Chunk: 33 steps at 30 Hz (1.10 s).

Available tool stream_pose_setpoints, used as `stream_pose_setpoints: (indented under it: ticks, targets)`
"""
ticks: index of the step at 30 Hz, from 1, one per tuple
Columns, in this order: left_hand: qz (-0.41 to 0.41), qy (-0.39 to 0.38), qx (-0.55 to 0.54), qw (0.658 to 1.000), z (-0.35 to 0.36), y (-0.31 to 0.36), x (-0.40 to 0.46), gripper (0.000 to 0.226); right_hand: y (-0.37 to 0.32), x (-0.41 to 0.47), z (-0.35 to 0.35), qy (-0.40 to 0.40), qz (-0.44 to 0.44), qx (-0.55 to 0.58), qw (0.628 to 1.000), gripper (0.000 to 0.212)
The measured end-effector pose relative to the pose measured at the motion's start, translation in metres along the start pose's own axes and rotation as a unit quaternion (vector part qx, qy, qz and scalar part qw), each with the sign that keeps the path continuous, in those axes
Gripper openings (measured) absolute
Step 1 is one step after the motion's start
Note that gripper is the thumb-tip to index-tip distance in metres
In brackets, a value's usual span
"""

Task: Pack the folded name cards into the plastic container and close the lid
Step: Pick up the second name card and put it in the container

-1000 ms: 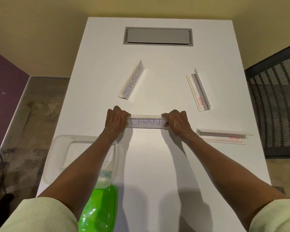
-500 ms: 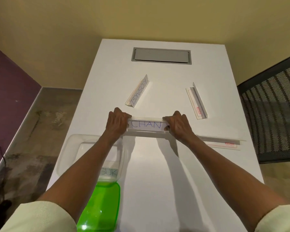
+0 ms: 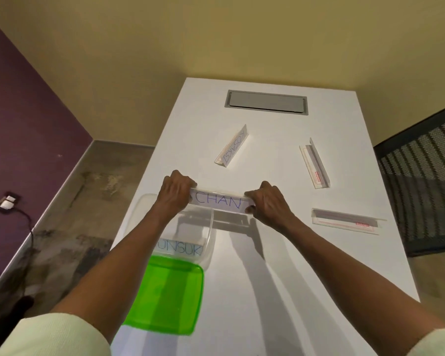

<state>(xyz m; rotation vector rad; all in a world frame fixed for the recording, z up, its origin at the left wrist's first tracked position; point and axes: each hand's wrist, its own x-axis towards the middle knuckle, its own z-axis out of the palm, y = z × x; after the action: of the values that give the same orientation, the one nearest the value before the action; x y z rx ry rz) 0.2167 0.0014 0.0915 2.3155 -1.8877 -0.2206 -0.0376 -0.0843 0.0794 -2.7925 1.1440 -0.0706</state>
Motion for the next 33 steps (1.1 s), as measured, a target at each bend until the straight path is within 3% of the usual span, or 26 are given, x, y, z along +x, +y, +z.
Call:
stream_pose_setpoints:
  ticks: [18,33]
  targets:
    - [-0.054,-0.025,0.034,0.998,-0.029,-0.09,-0.056,0.04,-0.116,0.017,0.004,-0.025,-0.049,-0.008,0.998,0.025]
    - [-0.044,-0.091,0.073,0.992,0.0,-0.117,-0.044,0.035,-0.142,0.04,0.037,-0.037,-0.034,0.021,0.998,0.009]
